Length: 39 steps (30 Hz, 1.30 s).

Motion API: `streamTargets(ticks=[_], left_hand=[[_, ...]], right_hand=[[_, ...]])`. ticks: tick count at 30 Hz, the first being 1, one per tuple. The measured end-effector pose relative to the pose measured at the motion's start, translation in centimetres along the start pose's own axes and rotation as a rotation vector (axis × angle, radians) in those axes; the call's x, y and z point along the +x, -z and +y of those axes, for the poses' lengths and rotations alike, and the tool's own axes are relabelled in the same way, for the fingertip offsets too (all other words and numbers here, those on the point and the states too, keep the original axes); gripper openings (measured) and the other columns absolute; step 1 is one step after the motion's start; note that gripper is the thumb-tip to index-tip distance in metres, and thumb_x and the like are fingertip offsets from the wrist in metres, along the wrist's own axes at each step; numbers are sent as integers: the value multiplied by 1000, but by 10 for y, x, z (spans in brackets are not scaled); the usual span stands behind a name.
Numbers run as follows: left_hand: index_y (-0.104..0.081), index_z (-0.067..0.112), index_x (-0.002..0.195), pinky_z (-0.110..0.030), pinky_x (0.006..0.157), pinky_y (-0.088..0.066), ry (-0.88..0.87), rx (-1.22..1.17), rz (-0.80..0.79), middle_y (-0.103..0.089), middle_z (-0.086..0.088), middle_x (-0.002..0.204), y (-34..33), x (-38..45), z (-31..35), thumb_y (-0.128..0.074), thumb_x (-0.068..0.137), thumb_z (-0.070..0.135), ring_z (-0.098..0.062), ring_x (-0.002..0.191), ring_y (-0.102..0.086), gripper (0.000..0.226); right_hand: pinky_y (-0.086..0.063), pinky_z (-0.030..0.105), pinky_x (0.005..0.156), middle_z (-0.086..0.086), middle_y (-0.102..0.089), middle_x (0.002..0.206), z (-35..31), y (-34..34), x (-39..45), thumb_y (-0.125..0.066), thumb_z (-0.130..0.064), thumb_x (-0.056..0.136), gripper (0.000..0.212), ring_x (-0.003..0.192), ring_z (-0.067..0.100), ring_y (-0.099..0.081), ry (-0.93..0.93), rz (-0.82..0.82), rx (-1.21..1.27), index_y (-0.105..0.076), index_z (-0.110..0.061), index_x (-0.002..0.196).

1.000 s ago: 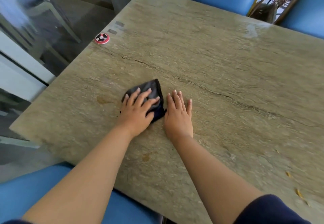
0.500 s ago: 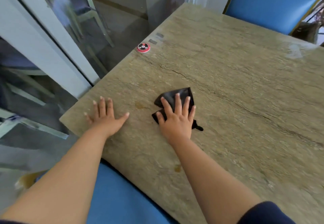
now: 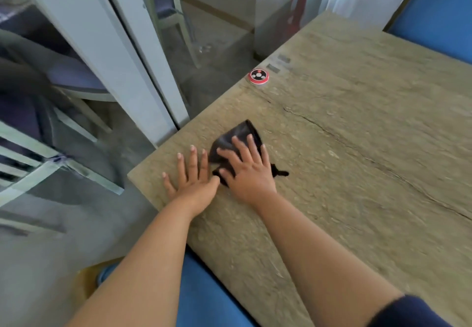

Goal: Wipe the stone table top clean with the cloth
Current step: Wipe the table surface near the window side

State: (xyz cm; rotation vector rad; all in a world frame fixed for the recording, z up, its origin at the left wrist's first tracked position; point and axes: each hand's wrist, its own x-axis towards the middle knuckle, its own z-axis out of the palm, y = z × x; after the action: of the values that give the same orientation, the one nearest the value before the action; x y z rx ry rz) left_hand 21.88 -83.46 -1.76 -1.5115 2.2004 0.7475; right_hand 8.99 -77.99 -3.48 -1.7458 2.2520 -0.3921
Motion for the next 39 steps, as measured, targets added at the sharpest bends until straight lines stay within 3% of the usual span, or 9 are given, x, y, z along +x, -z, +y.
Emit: streamTargets(ticks=[3, 7, 11, 17, 19, 25, 28, 34, 39], left_hand=[[26, 39, 146, -58, 110, 22, -3, -57, -39, 46, 14, 145, 4, -3, -2, -9, 98, 39, -17, 135, 41, 60], [20, 40, 147, -55, 112, 20, -46, -115, -69, 40, 16, 149, 14, -7, -5, -15, 98, 38, -15, 138, 37, 61], [11, 30, 152, -47, 119, 7, -63, -98, -105, 31, 13, 155, 41, -7, -28, -32, 97, 39, -15, 144, 27, 71], [20, 18, 150, -42, 119, 7, 62, -8, -55, 38, 2, 153, 46, -9, -82, -50, 93, 49, -21, 143, 30, 95], [24, 17, 149, -43, 117, 11, 46, -41, -97, 41, 3, 150, 46, -4, -86, -49, 93, 52, -21, 141, 33, 98], [24, 19, 148, -43, 115, 13, -6, -72, -112, 40, 5, 151, 48, 0, -95, -47, 97, 45, -21, 140, 34, 92], [22, 19, 149, -43, 115, 13, 0, -103, -92, 38, 5, 152, 45, -1, -91, -40, 98, 49, -21, 141, 33, 86], [-1, 21, 154, -43, 117, 10, 42, -386, -4, 15, 8, 161, 53, 4, -87, -16, 101, 51, -16, 146, 19, 63], [3, 36, 153, -42, 117, 4, 40, -578, 45, 1, 2, 162, 63, -15, -84, -10, 95, 62, -17, 148, 10, 64]], right_hand=[[10, 40, 118, -12, -16, 158, 26, 5, -29, -40, -51, 95, 43, 147, 15, 8, 70, -19, 54, -35, -48, 138], [8, 45, 118, -6, -8, 160, 50, 16, -1, -33, -54, 97, 50, 147, 20, 11, -164, 23, -17, -23, -46, 145], [13, 51, 115, -1, 4, 161, 11, 4, 43, -28, -54, 97, 56, 145, 28, 19, -304, -2, -17, -14, -40, 150], [11, 44, 117, -8, -6, 161, -44, -22, 25, -36, -54, 95, 52, 147, 19, 12, 211, -90, -27, -24, -46, 145], [8, 41, 117, -11, -9, 160, -29, -18, 32, -38, -56, 94, 51, 147, 16, 8, 235, -76, -14, -27, -49, 143], [10, 47, 116, 0, 2, 161, -10, -2, 110, -32, -57, 95, 58, 146, 26, 13, -273, 7, -21, -18, -41, 149], [11, 50, 116, 0, 5, 161, -27, -5, 132, -31, -54, 96, 58, 146, 26, 16, -349, -9, 16, -15, -38, 150], [10, 45, 117, -2, 4, 161, -89, -28, 86, -27, -52, 98, 56, 146, 22, 16, 24, -94, -55, -12, -39, 150], [10, 40, 118, -14, -6, 160, -64, -25, 19, -39, -51, 96, 51, 146, 12, 11, 404, -217, -12, -22, -49, 144]])
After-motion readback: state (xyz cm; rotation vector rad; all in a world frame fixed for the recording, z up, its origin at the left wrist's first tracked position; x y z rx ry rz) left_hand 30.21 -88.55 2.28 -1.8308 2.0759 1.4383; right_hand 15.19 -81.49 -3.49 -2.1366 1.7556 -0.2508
